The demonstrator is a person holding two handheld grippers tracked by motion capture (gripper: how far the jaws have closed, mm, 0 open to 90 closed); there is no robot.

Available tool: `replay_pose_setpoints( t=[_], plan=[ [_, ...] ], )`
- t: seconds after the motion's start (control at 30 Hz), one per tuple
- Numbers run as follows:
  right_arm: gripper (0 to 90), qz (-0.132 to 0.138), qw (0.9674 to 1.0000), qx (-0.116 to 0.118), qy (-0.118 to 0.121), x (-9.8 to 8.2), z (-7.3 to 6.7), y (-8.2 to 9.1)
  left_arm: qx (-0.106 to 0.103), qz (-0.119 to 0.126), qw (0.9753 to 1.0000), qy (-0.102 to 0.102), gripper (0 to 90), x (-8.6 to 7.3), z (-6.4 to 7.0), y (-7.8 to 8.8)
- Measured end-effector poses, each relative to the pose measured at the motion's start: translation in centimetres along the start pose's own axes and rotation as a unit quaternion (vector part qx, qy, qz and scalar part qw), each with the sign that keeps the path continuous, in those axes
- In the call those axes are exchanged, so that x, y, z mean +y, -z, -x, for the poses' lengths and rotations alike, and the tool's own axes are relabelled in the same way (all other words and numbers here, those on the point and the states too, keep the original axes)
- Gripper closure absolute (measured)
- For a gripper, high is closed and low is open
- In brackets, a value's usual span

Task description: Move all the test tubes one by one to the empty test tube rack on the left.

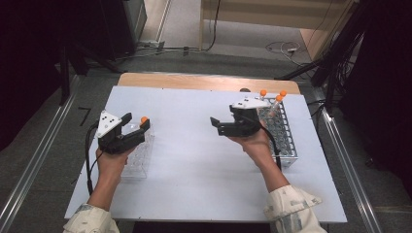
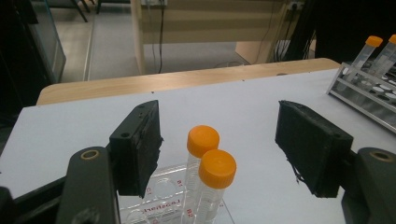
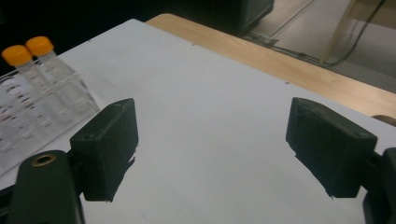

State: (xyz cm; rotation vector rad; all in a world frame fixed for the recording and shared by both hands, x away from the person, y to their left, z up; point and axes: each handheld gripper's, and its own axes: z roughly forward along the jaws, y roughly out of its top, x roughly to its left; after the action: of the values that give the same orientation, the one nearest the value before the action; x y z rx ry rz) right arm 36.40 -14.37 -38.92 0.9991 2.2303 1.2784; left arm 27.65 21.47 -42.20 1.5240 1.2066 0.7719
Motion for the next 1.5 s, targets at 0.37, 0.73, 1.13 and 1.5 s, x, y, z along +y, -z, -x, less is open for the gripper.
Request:
replay_pose_setpoints(
  t=[0.37,0.73,1.13,1.5],
  plan=[
    [15.7,0.005,0.9963,-0.082,-0.026,-1.1,5.3,2.4,0.018,-0.005,0.9998,0.011,18.2,0.0,0.0,-0.1],
    [17.0,0.005,0.9867,-0.146,-0.072,-2.9,9.8,3.9,0.020,-0.003,0.9997,0.013,18.1,0.0,-0.1,-0.1],
    [24.7,-0.006,0.9699,-0.209,-0.124,-4.3,13.5,3.1,0.017,-0.002,0.9998,0.012,18.3,-0.1,0.2,-0.2],
    [40.5,-0.049,0.9622,-0.221,-0.151,-4.2,15.7,0.9,0.012,-0.003,0.9999,0.012,19.3,-0.1,0.3,-0.1]
  ],
)
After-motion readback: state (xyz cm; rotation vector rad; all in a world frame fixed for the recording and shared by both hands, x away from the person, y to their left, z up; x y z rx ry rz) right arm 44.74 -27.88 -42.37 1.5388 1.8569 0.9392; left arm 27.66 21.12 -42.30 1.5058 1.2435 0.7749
